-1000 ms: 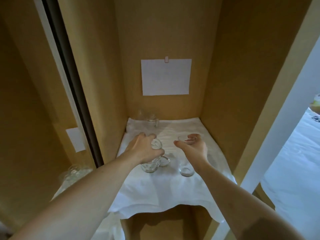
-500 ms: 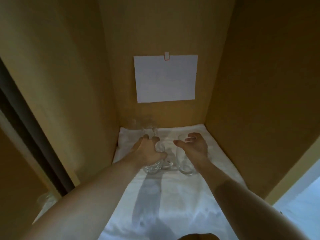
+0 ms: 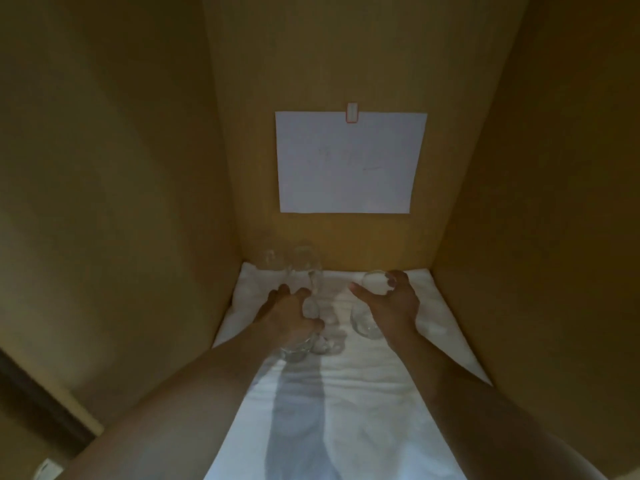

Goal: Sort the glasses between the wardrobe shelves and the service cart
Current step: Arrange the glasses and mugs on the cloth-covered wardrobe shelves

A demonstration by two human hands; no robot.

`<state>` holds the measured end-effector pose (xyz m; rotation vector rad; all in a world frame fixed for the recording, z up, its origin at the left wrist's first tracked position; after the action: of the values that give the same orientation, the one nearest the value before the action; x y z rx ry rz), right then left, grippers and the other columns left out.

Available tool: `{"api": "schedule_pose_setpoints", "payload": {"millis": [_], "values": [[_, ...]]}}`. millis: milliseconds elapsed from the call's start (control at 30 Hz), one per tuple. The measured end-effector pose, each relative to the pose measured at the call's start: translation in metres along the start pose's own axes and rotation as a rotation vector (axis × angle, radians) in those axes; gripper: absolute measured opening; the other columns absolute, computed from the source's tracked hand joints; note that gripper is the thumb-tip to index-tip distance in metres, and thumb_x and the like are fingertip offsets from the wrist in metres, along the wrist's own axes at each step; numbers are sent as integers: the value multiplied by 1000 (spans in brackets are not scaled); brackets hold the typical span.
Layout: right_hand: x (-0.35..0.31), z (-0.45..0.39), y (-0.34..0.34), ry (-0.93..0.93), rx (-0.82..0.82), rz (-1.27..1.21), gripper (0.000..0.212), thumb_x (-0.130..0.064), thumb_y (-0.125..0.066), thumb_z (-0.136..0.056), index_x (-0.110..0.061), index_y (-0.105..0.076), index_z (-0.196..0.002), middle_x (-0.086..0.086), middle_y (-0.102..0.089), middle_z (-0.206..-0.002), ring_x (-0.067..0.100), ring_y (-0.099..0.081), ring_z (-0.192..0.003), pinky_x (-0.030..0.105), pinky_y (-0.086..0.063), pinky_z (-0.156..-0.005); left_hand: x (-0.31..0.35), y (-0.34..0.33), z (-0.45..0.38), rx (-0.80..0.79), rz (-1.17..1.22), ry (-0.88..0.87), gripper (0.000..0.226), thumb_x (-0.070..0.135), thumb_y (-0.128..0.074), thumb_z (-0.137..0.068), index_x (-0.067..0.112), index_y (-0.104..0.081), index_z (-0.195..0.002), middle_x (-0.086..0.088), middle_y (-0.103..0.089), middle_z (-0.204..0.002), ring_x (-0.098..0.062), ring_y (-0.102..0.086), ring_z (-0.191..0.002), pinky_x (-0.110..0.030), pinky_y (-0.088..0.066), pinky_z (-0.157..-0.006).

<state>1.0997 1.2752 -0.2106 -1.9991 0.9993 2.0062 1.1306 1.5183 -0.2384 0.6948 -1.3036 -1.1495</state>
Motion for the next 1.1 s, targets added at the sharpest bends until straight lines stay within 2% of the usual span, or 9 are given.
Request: {"api": "schedule_pose_setpoints", "payload": {"millis": [167,300,433,567,667,767,833,933,1100], "values": [[42,-16,12,-150,37,-47,94,-49,-96,-60,-6,-47,-127,10,-62,-121,25,-61,-109,29,-47,-86,9,-11,-26,-214,-135,19,108,69,-73,-56,42,-24,-149,-3,-32,-140,-32,-35,-130,-41,-43,-91],[57,-25,13,-222,29,-50,100,-52,-93,-62,-7,-43,-135,11,-63,-125,27,-62,-111,31,-48,-83,29,-15,-32,-313,-313,-76,103,55,-84,-51,39,-33,-139,2,-41,-124,-25,-45,-110,-34,-44,-73],[63,-38,21,-276,31,17,113,-61,-87,-67,0,-35,-147,17,-60,-136,34,-61,-120,35,-51,-85,43,11,-39,-140,-262,-85,98,63,-79,-42,40,-42,-130,9,-47,-117,-16,-51,-94,-28,-43,-66],[70,-40,35,-321,115,54,99,-63,-86,-66,1,-45,-130,19,-64,-123,37,-64,-109,33,-45,-73,47,38,-47,70,63,-4,91,67,-78,-32,35,-46,-111,10,-57,-106,-16,-60,-93,-32,-55,-72],[73,-37,45,-298,212,24,96,-60,-87,-67,2,-47,-129,20,-66,-120,36,-65,-108,30,-41,-75,46,39,-50,106,188,36,86,71,-78,-29,32,-47,-100,13,-59,-96,-10,-60,-86,-35,-57,-78],[79,-33,44,-294,227,-62,96,-47,-92,-67,4,-44,-133,21,-64,-127,36,-64,-114,30,-43,-81,52,29,-48,128,182,14,91,75,-77,-35,29,-43,-106,15,-56,-94,-7,-57,-84,-31,-52,-71],[83,-32,42,-274,197,-105,94,-38,-93,-69,1,-42,-136,20,-59,-134,35,-61,-118,30,-44,-85,51,20,-44,161,172,14,91,73,-79,-39,28,-39,-108,14,-55,-96,-8,-55,-83,-28,-45,-64],[78,-33,38,-196,94,51,83,-40,-90,-70,-9,-46,-133,16,-56,-130,33,-61,-108,30,-43,-78,51,1,-44,131,62,-15,107,69,-78,-39,20,-38,-125,2,-56,-117,-20,-59,-100,-30,-45,-71],[73,-40,17,-286,-231,384,91,-45,-88,-68,-14,-42,-140,15,-47,-138,34,-59,-115,35,-51,-76,51,-14,-52,-115,-33,21,132,66,-82,-28,19,-27,-138,-5,-44,-133,-27,-53,-115,-36,-53,-79]]}}
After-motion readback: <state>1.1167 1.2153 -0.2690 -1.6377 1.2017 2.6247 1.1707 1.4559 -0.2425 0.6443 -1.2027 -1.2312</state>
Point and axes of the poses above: each hand's wrist, its own z-axis away from the middle knuckle, its own y-axis out of the back of the hand, x = y × z, the point moved 10 cm from there along -z, towards the middle knuckle
